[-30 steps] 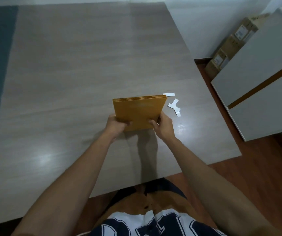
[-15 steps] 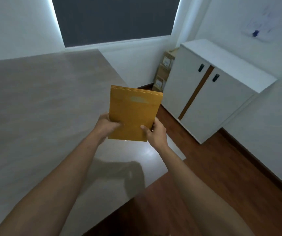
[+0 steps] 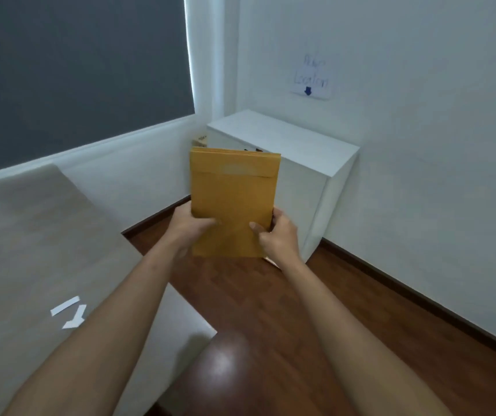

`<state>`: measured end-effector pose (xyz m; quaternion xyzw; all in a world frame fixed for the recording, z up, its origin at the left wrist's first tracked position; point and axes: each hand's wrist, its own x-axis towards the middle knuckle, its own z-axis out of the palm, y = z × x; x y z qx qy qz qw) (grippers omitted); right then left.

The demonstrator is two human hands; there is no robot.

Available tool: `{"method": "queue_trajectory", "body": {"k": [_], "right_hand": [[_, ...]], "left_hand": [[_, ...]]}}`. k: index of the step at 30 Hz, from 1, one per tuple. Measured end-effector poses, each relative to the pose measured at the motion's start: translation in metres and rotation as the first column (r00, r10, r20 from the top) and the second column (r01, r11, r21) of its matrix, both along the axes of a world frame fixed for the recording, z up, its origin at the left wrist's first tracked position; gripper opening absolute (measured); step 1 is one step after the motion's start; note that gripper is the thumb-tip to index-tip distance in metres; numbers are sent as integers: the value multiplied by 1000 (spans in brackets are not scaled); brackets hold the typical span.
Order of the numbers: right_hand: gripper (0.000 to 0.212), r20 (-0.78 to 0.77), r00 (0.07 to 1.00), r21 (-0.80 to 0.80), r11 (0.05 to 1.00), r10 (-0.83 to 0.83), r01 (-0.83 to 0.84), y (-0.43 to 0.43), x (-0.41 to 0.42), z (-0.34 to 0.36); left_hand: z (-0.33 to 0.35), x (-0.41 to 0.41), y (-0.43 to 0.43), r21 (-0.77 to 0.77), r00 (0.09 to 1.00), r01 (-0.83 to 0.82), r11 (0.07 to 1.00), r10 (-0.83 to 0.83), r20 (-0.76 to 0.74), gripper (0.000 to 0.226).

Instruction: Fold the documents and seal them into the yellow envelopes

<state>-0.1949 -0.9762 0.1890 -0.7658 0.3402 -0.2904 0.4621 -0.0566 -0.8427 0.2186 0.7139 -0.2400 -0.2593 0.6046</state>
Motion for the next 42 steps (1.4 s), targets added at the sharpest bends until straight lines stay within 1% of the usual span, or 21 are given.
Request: {"method": "queue_trajectory", "body": {"k": [2,4,6,9,19,21,25,29,34,38,42], "right_hand": [[35,-17,999,-16,999,-30,30,-33,-15,8],[35,-19,998,-29,998,-57,56,-63,-26,13],[36,-24,997,-22,997,-74,73,-87,-30,15],[38,-45,995,3,996,-93,93,-129,-28,13],[36,-121,976,-23,983,-183,181,-262,46,16],[38,-126,973,-27,981,-193,191,-281,58,19],[38,-123,965,2,973,-230,232,-330,93,19],[38,-144,961,25,970,-235,241,-375,118,12],[37,-162,971,57,981,-175,186,-437,147,-6],[38,-141,983,122,983,-121,138,-494,167,-15],[39,-142,986,152,982,-88,110,-539,185,-17]], "left_hand": [[6,-11,-37,6,1000,10,1000,-10,19,37],[9,-18,-72,33,999,24,999,-25,27,45],[10,-20,-99,45,999,22,999,-23,39,49],[8,-16,-144,49,999,35,998,-37,34,51],[0,69,-294,55,995,103,993,-104,4,57],[1,83,-314,62,994,110,992,-112,22,57],[0,118,-369,69,991,126,990,-128,25,56],[-8,142,-413,83,992,115,990,-120,50,55],[-23,168,-468,134,996,83,987,-87,26,56],[-31,187,-521,176,998,43,983,-52,44,58],[-30,204,-564,205,998,10,979,-22,58,55]]}}
